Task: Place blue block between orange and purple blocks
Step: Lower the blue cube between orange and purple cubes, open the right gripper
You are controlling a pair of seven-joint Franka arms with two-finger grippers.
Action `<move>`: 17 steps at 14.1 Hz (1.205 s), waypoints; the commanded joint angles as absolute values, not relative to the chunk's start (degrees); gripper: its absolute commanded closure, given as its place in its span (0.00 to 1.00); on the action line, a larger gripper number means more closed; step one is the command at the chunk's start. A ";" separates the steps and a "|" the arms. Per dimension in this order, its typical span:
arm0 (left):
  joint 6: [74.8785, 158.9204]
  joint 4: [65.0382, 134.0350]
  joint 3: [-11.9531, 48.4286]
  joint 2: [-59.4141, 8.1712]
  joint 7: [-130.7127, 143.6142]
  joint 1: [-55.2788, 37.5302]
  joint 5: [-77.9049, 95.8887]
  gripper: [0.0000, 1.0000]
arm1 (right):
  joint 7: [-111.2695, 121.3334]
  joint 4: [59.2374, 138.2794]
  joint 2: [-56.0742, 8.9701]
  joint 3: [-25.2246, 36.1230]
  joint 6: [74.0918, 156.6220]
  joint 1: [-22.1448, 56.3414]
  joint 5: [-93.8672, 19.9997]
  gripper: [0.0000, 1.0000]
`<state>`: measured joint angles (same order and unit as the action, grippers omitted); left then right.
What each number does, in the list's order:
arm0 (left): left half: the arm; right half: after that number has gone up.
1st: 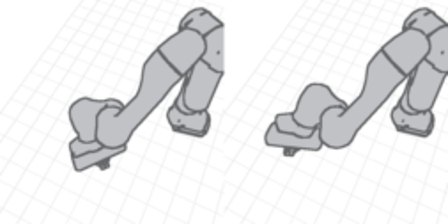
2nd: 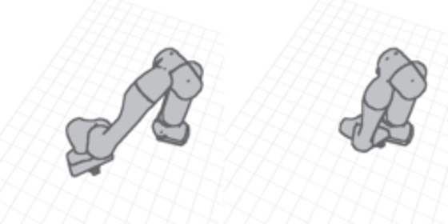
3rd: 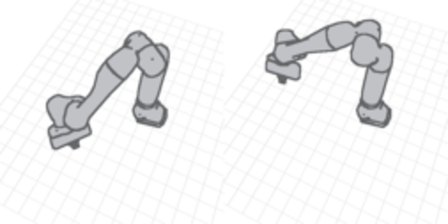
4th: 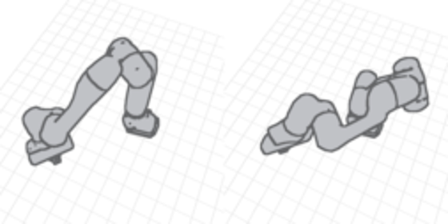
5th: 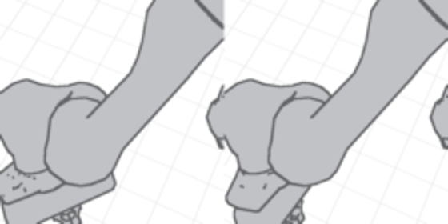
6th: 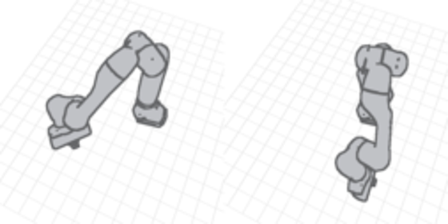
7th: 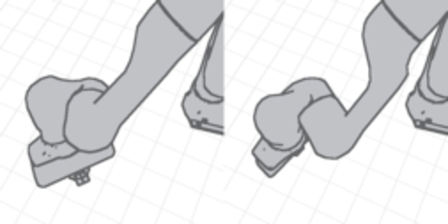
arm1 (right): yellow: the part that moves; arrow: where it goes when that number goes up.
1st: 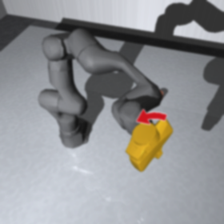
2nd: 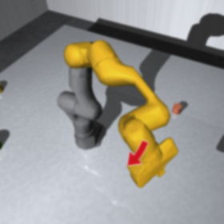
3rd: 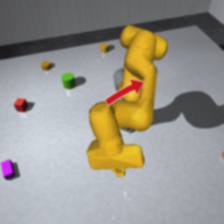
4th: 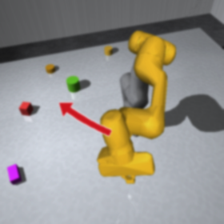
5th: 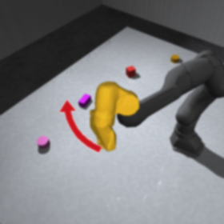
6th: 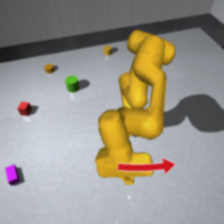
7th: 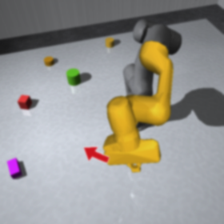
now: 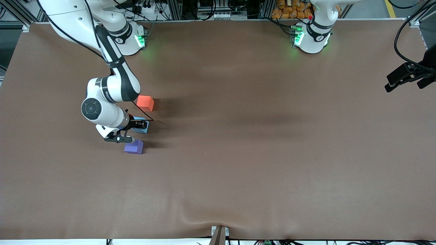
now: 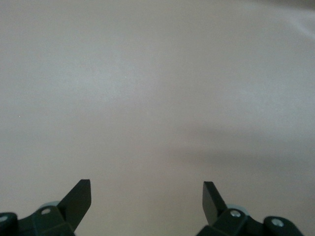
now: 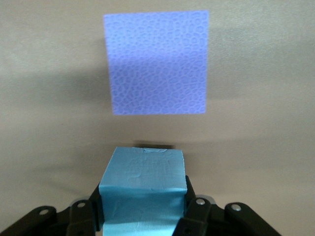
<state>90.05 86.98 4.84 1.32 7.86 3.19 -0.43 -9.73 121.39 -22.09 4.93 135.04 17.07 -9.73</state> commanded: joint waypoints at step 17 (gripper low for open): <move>90.26 88.95 8.96 3.08 6.86 3.52 -0.97 0.00 | -9.14 114.90 -16.09 4.22 125.09 11.09 -8.79 0.00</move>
